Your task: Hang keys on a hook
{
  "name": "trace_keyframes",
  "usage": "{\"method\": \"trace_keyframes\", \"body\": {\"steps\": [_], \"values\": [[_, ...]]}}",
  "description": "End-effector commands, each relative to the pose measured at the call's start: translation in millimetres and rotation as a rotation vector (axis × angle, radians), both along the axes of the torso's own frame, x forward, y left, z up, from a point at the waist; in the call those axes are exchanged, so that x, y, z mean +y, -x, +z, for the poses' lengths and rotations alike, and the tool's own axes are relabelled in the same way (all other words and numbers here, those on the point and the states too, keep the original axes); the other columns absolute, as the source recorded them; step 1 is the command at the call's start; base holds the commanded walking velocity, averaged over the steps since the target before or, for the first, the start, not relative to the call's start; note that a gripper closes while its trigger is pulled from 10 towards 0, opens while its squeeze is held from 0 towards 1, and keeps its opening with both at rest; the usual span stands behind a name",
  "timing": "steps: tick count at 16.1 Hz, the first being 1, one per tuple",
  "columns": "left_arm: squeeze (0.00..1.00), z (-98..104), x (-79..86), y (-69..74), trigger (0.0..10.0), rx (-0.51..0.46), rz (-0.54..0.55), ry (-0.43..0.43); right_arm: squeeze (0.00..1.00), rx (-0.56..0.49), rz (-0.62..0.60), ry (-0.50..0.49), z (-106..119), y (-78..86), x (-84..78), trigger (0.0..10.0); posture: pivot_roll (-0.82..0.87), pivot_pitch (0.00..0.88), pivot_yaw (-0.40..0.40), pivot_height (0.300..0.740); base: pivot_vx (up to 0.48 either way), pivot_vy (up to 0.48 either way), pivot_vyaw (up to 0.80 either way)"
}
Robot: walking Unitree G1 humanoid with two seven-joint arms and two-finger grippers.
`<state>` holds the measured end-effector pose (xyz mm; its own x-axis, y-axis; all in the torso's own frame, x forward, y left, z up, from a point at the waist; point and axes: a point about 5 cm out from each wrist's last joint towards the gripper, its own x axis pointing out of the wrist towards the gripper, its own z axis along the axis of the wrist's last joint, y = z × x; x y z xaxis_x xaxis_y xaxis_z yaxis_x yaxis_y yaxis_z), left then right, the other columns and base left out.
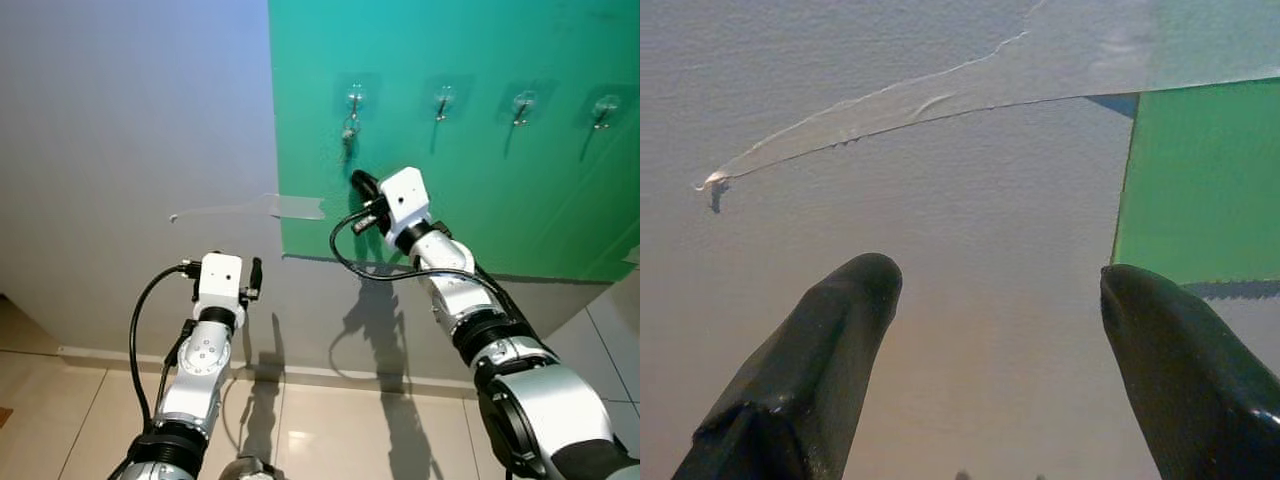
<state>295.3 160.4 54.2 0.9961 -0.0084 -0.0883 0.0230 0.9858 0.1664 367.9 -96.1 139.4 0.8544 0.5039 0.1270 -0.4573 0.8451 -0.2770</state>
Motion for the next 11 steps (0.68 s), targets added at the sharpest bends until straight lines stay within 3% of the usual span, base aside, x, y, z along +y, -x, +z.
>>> {"method": "trace_keyframes", "body": {"steps": [1, 5, 6, 7, 9, 11], "values": [[0.00, 0.7, -2.9, 1.0, 10.0, -0.001, -0.010, 0.003, 0.00, 0.006, -0.005, 0.028, 2.1, -2.5, -1.5, 10.0, 0.02, 0.000, -0.019, 0.740, 0.000, 0.000, 0.00], [0.00, 0.6, -3.9, -1.3, 10.0, 0.001, -0.007, 0.009, 0.00, 0.071, -0.076, 0.023, -8.3, -2.9, -10.1, 10.0, 0.02, 0.000, -0.020, 0.740, 0.000, 0.000, 0.00], [0.00, -0.9, -2.6, -3.6, 10.0, 0.019, -0.011, 0.006, 0.00, 0.150, -0.160, -0.003, -20.0, -2.3, -19.3, 10.0, 0.01, 0.000, -0.015, 0.740, 0.000, 0.000, 0.00], [0.00, -0.8, -2.8, -5.2, 10.0, 0.024, -0.014, 0.005, 0.00, 0.184, -0.170, -0.036, -23.8, -1.2, -20.4, 10.0, 0.00, 0.000, -0.013, 0.740, 0.000, 0.000, 0.00], [0.00, 1.8, -3.9, -10.1, 10.0, 0.020, -0.018, 0.001, 0.00, 0.219, -0.193, -0.120, -27.3, 0.6, -22.4, 10.0, -0.01, 0.000, -0.005, 0.740, 0.000, 0.000, 0.00], [0.00, 3.6, -7.3, -15.7, 10.0, 0.028, -0.043, 0.033, 0.00, 0.198, -0.191, -0.089, -31.2, 5.4, -19.4, 10.0, -0.03, 0.000, 0.016, 0.740, 0.000, 0.000, 0.00]]}}
